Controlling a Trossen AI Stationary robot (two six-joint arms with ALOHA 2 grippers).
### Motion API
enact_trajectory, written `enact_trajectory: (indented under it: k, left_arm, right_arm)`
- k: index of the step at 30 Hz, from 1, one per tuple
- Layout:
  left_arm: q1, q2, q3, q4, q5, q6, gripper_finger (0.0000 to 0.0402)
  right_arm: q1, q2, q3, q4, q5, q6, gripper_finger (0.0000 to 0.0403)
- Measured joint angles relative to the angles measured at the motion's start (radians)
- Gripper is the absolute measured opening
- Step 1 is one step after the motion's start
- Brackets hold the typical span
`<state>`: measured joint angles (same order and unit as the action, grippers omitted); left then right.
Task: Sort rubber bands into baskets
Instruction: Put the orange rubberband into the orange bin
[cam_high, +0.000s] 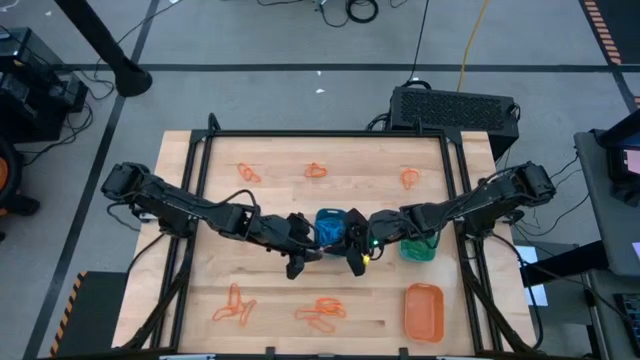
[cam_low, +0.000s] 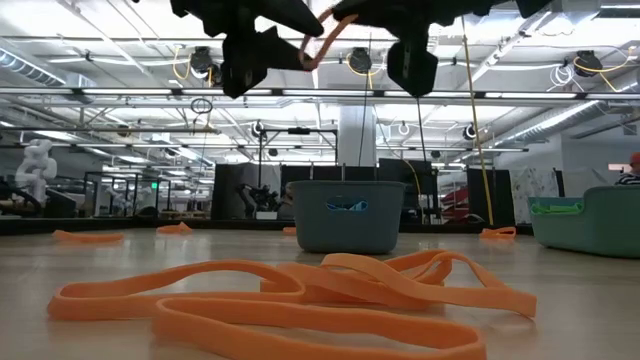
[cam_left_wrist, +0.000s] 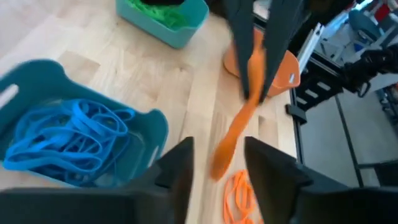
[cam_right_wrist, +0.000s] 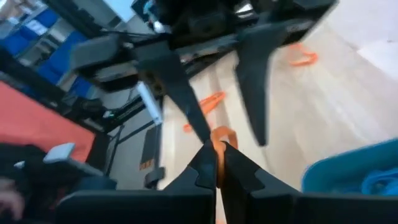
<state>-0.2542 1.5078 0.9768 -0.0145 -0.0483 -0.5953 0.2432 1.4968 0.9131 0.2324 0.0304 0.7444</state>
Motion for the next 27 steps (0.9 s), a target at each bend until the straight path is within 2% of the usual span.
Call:
enact_trajectory:
  k: [3, 5, 8, 10, 14, 17, 22, 27]
  left_arm:
    - [0.007, -0.002, 0.0, -0.027, 0.047, -0.001, 0.0189]
    - [0.019, -0.004, 0.0, -0.053, 0.116, -0.001, 0.021]
    - [0.041, -0.005, 0.0, -0.092, 0.243, -0.001, 0.0224]
    - [0.053, -0.005, 0.0, -0.112, 0.292, -0.001, 0.0225]
    - [0.069, -0.005, 0.0, -0.138, 0.294, 0.002, 0.0226]
    - [0.083, -0.005, 0.0, -0.137, 0.287, 0.017, 0.0226]
    - [0.114, -0.005, 0.0, -0.166, 0.211, 0.029, 0.0226]
    - [0.148, -0.005, 0.0, -0.157, 0.2, 0.049, 0.0226]
  right_arm:
    - [0.002, -0.029, 0.0, -0.039, -0.053, 0.005, 0.0001]
    - [0.009, -0.057, 0.0, -0.102, -0.115, 0.024, 0.0001]
    - [0.038, -0.113, 0.0, -0.277, -0.205, 0.066, 0.0]
    - [0.065, -0.153, 0.0, -0.419, -0.25, 0.102, 0.0]
    - [0.135, -0.216, 0.0, -0.702, -0.316, 0.198, 0.0]
    - [0.198, -0.237, 0.0, -0.835, -0.333, 0.289, 0.0]
    - [0.308, -0.237, -0.011, -0.862, -0.352, 0.422, 0.0]
    - [0.401, -0.222, -0.041, -0.863, -0.35, 0.542, 0.0]
